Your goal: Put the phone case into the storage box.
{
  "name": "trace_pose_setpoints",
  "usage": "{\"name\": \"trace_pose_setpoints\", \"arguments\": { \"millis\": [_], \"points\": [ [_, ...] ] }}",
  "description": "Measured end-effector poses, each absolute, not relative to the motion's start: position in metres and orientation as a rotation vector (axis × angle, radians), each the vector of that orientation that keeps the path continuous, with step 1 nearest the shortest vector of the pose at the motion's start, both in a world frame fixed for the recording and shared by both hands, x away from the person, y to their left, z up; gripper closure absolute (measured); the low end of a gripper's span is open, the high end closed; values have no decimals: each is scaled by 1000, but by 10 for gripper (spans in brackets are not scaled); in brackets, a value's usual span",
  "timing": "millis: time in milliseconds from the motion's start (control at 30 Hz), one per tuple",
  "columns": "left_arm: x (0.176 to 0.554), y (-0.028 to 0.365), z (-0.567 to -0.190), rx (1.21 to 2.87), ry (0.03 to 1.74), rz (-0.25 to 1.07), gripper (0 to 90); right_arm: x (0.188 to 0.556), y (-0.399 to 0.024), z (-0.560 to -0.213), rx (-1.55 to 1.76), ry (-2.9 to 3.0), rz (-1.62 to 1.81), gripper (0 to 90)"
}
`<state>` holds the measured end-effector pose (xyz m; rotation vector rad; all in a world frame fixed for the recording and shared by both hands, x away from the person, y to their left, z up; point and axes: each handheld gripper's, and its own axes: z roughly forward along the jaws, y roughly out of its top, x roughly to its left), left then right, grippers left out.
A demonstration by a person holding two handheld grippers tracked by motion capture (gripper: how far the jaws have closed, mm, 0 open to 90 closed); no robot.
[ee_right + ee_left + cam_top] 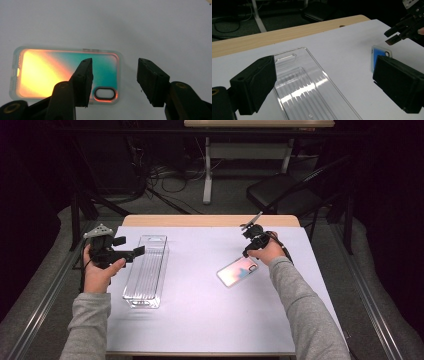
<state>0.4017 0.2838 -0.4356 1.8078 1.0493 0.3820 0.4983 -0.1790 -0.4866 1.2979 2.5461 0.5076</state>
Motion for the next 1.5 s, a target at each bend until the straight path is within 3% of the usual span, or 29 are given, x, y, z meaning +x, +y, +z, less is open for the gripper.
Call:
{"name": "trace_pose_setpoints", "arguments": {
  "millis": [233, 267, 467, 667, 1167, 1500],
  "points": [
    [402, 283, -436, 1814, 1048, 382, 52, 500, -179, -493, 1318, 2549, 468, 462],
    [402, 283, -436, 1818, 1048, 381, 52, 501, -179, -495, 1308, 2556, 472, 503],
    [402, 283, -437, 1820, 1051, 379, 52, 501, -176, -499, 1384, 2550, 430, 514],
    [402, 283, -438, 1820, 1054, 376, 53, 503, -176, -502, 1364, 2571, 427, 596],
    [401, 284, -438, 1818, 1055, 376, 53, 506, -174, -513, 1349, 2586, 380, 661],
    [401, 284, -439, 1817, 1060, 376, 53, 509, -176, -517, 1353, 2607, 352, 756]
  ]
}}
